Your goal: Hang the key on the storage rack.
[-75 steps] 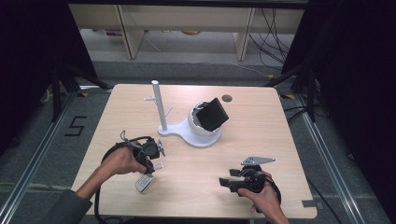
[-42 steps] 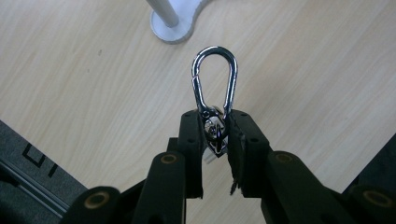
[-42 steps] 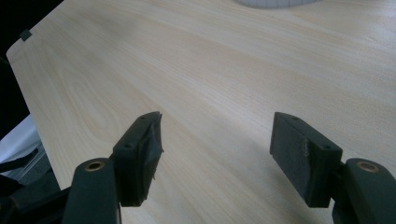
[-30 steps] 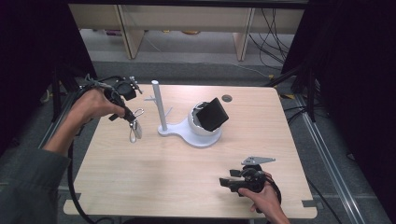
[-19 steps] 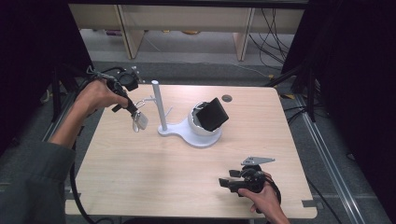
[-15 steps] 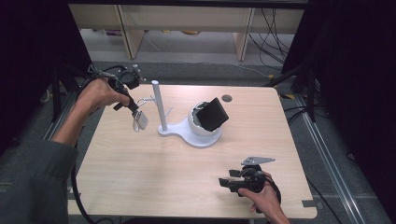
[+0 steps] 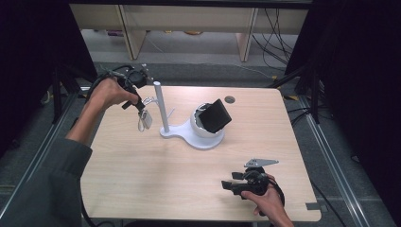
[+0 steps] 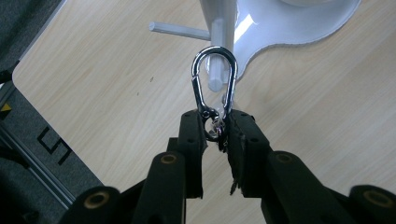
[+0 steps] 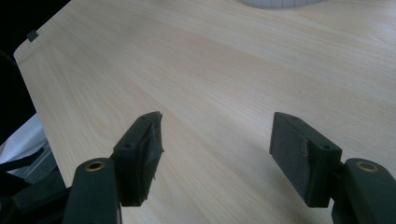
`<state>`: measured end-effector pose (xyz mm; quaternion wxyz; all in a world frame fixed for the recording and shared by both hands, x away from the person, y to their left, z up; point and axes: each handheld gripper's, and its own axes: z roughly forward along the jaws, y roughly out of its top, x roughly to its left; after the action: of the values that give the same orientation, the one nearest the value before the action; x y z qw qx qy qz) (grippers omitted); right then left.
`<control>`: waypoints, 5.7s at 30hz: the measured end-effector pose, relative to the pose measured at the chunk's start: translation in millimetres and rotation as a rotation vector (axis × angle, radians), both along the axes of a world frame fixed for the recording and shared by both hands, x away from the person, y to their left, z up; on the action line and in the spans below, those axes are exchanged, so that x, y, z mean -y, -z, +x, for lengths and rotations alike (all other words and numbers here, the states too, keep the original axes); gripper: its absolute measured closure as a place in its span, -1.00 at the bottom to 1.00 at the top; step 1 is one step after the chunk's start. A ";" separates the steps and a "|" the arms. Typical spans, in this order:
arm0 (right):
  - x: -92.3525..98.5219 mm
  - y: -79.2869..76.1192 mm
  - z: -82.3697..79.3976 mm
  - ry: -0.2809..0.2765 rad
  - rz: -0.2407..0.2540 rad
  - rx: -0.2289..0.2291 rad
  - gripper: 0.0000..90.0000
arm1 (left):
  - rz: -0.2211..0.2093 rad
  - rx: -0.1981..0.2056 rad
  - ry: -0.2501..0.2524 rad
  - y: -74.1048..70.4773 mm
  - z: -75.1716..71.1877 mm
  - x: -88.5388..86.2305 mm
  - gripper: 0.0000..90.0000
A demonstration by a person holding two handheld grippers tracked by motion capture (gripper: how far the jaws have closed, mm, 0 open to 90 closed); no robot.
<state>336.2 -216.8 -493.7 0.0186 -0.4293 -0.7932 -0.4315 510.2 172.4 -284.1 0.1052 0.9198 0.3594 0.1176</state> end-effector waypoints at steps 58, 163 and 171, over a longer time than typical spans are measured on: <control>2.3 -1.4 -0.2 0.018 -0.004 0.019 -0.23 | -0.098 0.090 -0.003 38.3 -41.6 -13.6 -0.30; -3.5 1.9 -0.9 0.001 -0.021 0.037 -0.25 | -0.452 0.190 0.073 222.6 -223.8 -3.8 -0.62; -3.5 1.7 -0.9 0.000 -0.021 0.038 -0.26 | -0.442 0.184 0.060 226.7 -222.7 -2.3 -0.63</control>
<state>335.4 -213.3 -495.4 -0.0010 -0.4213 -0.7978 -0.4313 287.5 174.7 -510.8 0.3396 0.8702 0.3376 0.1163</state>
